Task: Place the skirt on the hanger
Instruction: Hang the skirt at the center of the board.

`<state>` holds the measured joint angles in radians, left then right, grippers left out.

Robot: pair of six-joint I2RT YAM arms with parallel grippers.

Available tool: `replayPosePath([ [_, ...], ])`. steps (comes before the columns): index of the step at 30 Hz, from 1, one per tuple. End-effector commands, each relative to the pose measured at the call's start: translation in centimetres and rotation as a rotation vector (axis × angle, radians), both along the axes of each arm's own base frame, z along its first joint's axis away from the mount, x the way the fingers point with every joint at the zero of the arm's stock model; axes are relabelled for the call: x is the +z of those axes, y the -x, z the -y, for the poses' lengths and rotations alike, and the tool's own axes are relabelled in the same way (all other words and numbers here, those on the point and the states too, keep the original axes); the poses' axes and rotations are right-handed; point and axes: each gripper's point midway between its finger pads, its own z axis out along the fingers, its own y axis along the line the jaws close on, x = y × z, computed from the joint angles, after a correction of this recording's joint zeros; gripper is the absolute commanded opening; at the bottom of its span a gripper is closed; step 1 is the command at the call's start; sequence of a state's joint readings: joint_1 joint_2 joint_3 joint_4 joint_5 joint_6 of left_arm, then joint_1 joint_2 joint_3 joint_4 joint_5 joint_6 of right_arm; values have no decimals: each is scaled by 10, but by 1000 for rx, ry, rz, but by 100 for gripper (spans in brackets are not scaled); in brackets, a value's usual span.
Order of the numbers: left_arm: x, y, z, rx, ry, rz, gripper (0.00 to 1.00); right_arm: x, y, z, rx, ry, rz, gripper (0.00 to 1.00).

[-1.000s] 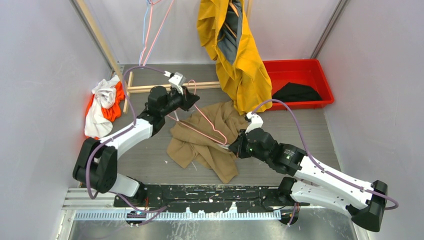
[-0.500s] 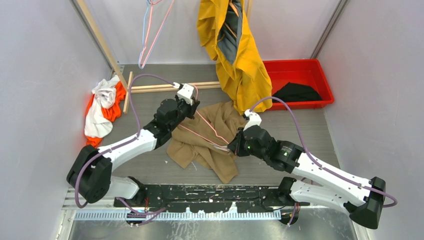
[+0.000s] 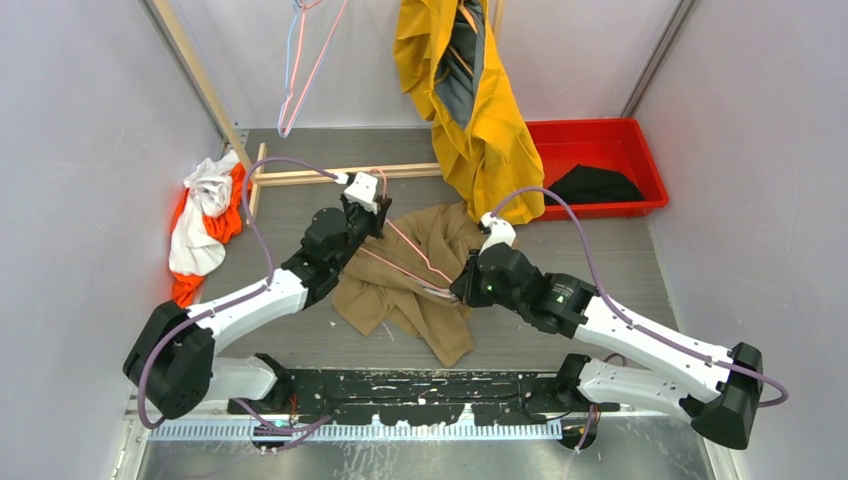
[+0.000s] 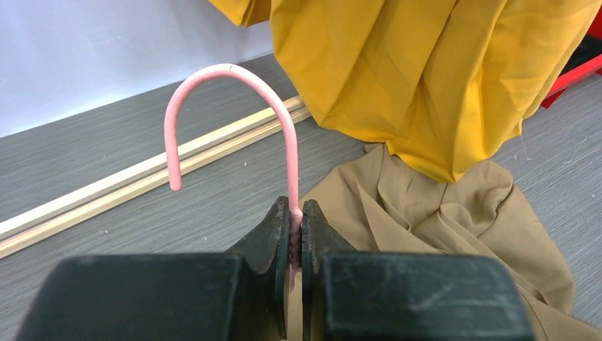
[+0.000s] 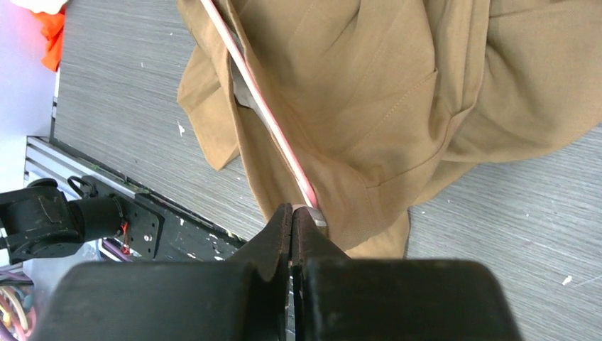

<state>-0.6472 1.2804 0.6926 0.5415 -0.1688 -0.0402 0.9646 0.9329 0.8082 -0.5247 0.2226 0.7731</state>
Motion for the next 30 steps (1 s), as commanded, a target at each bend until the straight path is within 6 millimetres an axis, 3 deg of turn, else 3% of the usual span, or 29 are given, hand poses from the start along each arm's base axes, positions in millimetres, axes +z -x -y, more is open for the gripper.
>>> replayPosePath([
  [1, 45, 2, -7, 24, 75, 139, 0, 37, -17, -16, -11, -76, 77, 2],
  [15, 67, 17, -8, -16, 179, 161, 0, 46, -35, -33, 17, -67, 113, 2],
  [23, 70, 21, -14, -10, 142, 157, 0, 62, -32, -16, -2, -39, 146, 2],
  [30, 64, 19, -15, -5, 120, 147, 0, 63, -25, -4, -13, -39, 142, 2],
])
